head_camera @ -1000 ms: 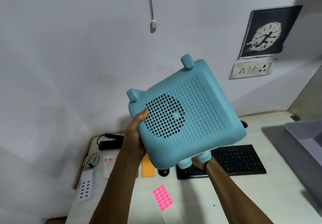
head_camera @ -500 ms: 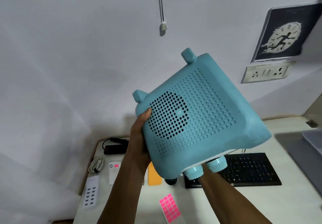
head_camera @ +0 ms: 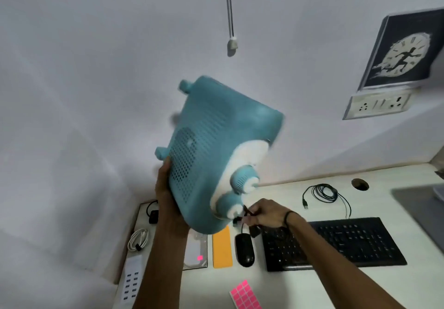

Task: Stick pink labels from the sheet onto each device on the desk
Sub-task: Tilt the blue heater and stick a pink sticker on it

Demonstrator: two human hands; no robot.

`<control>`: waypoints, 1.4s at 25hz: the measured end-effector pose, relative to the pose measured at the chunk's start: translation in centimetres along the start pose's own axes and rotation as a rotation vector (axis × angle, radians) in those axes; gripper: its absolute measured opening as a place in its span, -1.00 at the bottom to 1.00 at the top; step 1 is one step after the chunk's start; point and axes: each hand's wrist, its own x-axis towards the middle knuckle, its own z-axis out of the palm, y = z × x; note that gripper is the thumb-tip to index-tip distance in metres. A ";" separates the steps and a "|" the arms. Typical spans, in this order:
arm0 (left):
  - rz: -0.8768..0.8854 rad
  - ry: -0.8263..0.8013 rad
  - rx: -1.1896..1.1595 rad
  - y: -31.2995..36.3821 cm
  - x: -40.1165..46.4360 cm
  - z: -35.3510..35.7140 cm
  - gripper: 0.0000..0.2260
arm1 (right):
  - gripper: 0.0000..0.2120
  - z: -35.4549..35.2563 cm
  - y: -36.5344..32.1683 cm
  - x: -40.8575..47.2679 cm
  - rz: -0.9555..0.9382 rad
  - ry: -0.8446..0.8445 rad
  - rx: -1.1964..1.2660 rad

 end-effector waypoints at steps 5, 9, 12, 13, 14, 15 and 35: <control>-0.099 0.178 -0.114 -2.4 1.5 -8.1 -0.31 | -0.87 -2.8 5.0 -3.1 0.269 -0.097 0.041; -0.140 0.278 -0.172 -4.3 1.0 -9.7 -0.43 | -0.78 -2.7 5.8 -2.6 0.284 0.155 0.854; -0.147 0.350 -0.134 -6.5 0.7 -9.2 -0.51 | -0.72 -3.9 3.7 -1.3 0.242 0.182 1.297; -0.150 0.380 -0.105 -7.3 1.0 -9.0 -0.48 | -0.68 -4.4 2.3 -1.2 0.196 0.184 1.334; -0.161 0.396 -0.089 -7.8 1.2 -8.8 -0.46 | -0.66 -4.7 1.0 -1.2 0.146 0.199 1.344; -0.166 0.401 -0.083 -8.5 1.5 -8.7 -0.44 | -0.64 -4.8 -0.1 -1.3 0.096 0.224 1.324; -0.664 0.387 -0.167 -17.9 7.7 -5.5 -0.23 | 0.03 -12.8 -2.4 2.4 0.131 0.605 -0.442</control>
